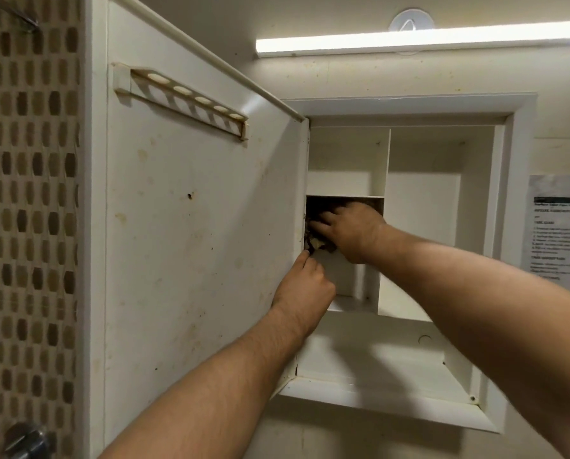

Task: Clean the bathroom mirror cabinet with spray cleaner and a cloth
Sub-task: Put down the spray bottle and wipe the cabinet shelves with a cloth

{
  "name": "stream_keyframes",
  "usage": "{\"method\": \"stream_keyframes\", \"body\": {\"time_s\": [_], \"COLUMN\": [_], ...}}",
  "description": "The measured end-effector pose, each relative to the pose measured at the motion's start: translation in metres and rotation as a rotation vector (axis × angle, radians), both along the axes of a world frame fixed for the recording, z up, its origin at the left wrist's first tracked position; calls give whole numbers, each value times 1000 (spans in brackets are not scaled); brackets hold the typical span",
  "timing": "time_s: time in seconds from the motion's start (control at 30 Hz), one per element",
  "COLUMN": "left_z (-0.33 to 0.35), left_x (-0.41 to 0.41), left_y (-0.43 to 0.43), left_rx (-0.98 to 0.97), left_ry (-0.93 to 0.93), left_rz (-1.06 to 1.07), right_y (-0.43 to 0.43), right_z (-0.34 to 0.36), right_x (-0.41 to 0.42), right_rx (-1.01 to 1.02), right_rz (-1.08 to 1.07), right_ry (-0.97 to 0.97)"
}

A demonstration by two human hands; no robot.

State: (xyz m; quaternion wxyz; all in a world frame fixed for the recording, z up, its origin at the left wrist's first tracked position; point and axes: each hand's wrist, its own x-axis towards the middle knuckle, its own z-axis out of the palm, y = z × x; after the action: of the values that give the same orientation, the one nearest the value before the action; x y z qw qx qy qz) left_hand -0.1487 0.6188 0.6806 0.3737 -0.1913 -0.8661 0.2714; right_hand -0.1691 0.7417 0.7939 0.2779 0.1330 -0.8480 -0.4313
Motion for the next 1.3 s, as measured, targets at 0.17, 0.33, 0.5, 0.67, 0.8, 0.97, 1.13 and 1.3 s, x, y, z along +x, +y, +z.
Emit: {"method": "stream_keyframes", "body": {"time_s": [0.17,0.33,0.5,0.67,0.8,0.97,1.13,1.3], "left_z": [0,3,1,-1,0,-3,-4,-8], "left_x": [0,0,1,-5,-7,-6,-6,-5], "left_y": [-1,1,1,0,0,1,0,-2], "left_rx": [15,58,37,60,81,60,66,95], "left_ry": [-17,-19,-16,-35,-43,-33,-45,-51], "left_rz": [0,-31,-25,-32,-49,-46,-52,-86], "right_y": [-3,-17,9,4,-21,-3,-16,-39], "right_z": [-49,-53,-41,-52,-63,-91,-51,-56], "right_x": [0,-6,0,-9,-15,-3,-17,-31], "right_rx": [-203,-123,-140,-140,-362,-363,-748,-523], "right_rz": [-323,-314,-181,-232,-257,-80,-45,118], "right_ry": [136,72,145,217,189,11,154,73]}}
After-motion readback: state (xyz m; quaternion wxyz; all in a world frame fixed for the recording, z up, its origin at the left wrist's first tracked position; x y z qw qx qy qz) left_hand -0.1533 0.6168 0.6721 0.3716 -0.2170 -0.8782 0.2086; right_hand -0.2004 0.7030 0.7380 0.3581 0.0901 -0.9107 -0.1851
